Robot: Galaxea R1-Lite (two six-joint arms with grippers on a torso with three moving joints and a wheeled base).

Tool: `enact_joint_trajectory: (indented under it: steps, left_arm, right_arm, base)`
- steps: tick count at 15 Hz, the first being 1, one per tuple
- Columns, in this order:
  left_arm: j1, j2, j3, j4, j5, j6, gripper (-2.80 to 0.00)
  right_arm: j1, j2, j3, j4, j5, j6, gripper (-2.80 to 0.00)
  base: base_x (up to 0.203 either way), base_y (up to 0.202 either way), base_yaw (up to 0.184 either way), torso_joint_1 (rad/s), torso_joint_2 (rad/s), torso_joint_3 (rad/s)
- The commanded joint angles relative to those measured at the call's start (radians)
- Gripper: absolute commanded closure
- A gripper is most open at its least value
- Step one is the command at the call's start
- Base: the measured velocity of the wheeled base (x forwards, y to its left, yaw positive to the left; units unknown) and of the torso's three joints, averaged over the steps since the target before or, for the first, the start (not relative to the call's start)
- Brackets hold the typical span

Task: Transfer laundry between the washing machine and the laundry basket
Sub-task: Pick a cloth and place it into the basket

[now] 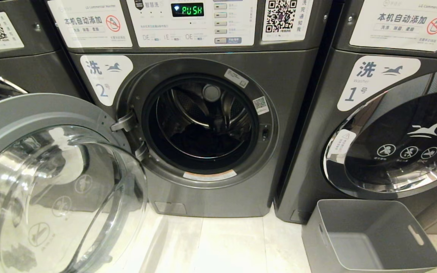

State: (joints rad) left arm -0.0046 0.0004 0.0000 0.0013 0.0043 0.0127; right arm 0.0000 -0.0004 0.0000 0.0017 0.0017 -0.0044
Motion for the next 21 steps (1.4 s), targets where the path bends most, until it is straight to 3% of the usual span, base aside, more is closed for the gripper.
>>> enact_joint_trajectory:
  steps: [1, 4, 7, 8, 10, 13, 16, 21]
  left_arm:
    - [0.0, 0.0, 0.0, -0.003, 0.0, 0.005, 0.0]
    - [0.0, 0.0, -0.031, -0.028, 0.0, 0.006, 0.0]
    - [0.0, 0.008, -0.194, 0.02, 0.024, 0.017, 0.0]
    - [0.0, 0.022, -0.259, 0.08, 0.062, 0.019, 0.0]
    - [0.0, 0.097, -0.329, 0.196, 0.218, 0.019, 0.0]
    - [-0.003, 0.225, -0.333, 0.216, 0.358, -0.001, 0.0]
    - [-0.003, 0.329, -0.33, 0.217, 0.422, -0.055, 0.0]
    - [-0.002, 0.459, -0.336, 0.201, 0.432, -0.159, 0.0]
  right_arm:
    - [0.0, 0.0, 0.0, 0.0, 0.0, 0.003, 0.0]
    - [0.0, 0.0, 0.0, 0.0, 0.0, 0.003, 0.0]
    - [0.0, 0.0, 0.0, 0.0, 0.0, 0.003, 0.0]
    - [0.0, 0.0, 0.0, 0.0, 0.0, 0.003, 0.0]
    - [0.0, 0.0, 0.0, 0.0, 0.0, 0.003, 0.0]
    - [0.0, 0.0, 0.0, 0.0, 0.0, 0.001, 0.0]
    - [0.0, 0.0, 0.0, 0.0, 0.0, 0.003, 0.0]
    - [0.0, 0.0, 0.0, 0.0, 0.0, 0.003, 0.0]
  base:
    - [0.0, 0.0, 0.0, 0.0, 0.0, 0.0]
    - [0.0, 0.0, 0.0, 0.0, 0.0, 0.0]
    - [0.0, 0.0, 0.0, 0.0, 0.0, 0.0]
    - [0.0, 0.0, 0.0, 0.0, 0.0, 0.0]
    - [0.0, 0.0, 0.0, 0.0, 0.0, 0.0]
    - [0.0, 0.0, 0.0, 0.0, 0.0, 0.0]
    - [0.0, 0.0, 0.0, 0.0, 0.0, 0.0]
    - [0.0, 0.0, 0.0, 0.0, 0.0, 0.0]
